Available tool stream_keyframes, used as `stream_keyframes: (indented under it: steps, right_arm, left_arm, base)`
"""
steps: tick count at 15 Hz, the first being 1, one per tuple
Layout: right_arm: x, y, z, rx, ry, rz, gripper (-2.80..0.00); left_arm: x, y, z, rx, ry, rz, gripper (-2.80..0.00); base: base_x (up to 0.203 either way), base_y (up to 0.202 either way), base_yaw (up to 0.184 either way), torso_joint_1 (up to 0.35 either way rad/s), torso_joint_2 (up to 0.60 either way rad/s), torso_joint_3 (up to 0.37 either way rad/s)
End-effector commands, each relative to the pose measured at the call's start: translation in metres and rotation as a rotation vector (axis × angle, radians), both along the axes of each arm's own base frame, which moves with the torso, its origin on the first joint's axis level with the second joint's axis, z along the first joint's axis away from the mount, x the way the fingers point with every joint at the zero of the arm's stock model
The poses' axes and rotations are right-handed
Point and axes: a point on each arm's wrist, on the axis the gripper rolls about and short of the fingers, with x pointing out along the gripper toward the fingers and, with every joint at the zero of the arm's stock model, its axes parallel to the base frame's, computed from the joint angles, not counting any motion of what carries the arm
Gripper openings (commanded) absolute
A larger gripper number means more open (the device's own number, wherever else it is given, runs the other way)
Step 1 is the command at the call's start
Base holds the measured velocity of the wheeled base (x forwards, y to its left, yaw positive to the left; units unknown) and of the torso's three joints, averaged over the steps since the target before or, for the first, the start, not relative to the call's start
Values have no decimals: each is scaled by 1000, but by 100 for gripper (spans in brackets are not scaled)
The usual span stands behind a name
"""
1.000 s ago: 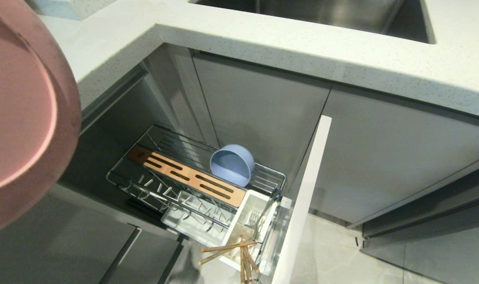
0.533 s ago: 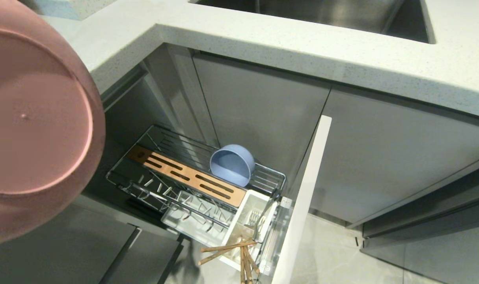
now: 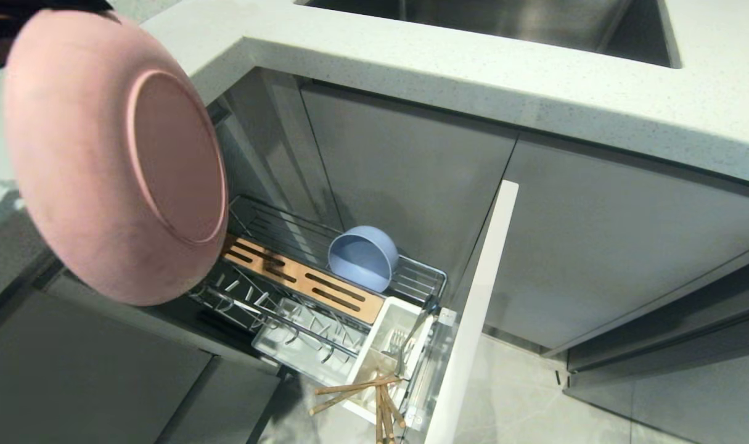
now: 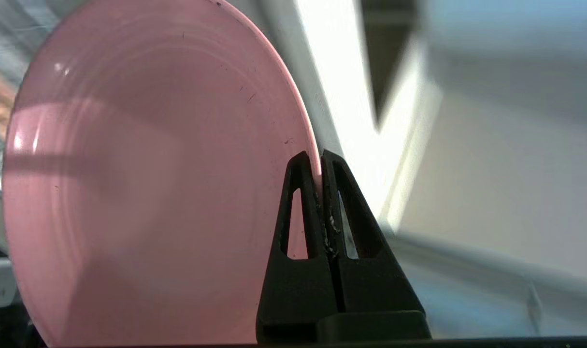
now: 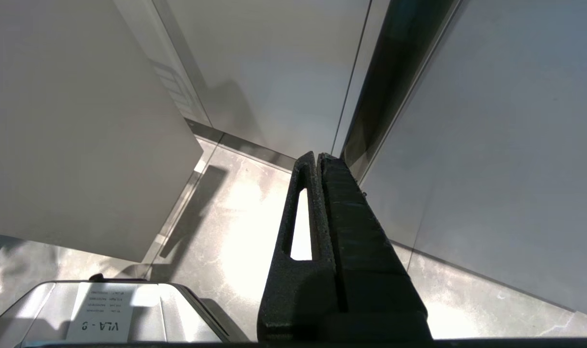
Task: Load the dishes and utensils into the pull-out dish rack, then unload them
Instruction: Pick up the plate and place it in the cupboard
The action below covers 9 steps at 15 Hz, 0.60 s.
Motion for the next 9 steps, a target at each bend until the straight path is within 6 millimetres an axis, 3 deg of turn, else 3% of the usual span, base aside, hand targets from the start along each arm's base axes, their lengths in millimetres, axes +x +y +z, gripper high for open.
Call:
stream_keyframes:
  steps: [1,4,9]
  right_arm:
    - [0,0,0,0,1,-2,-280]
    - [0,0,0,0,1,-1,-280]
    - [0,0,0,0,1,0,-280]
  left_arm:
    - [13,-14,-15,22,77,57,-280]
    - [19,-30,-37,43,108,133,-280]
    - [31,-44,-53,9,123,267,-280]
  base:
    - [0,0,0,0,0,0]
    - [0,0,0,0,0,0]
    - [0,0,0,0,0,0]
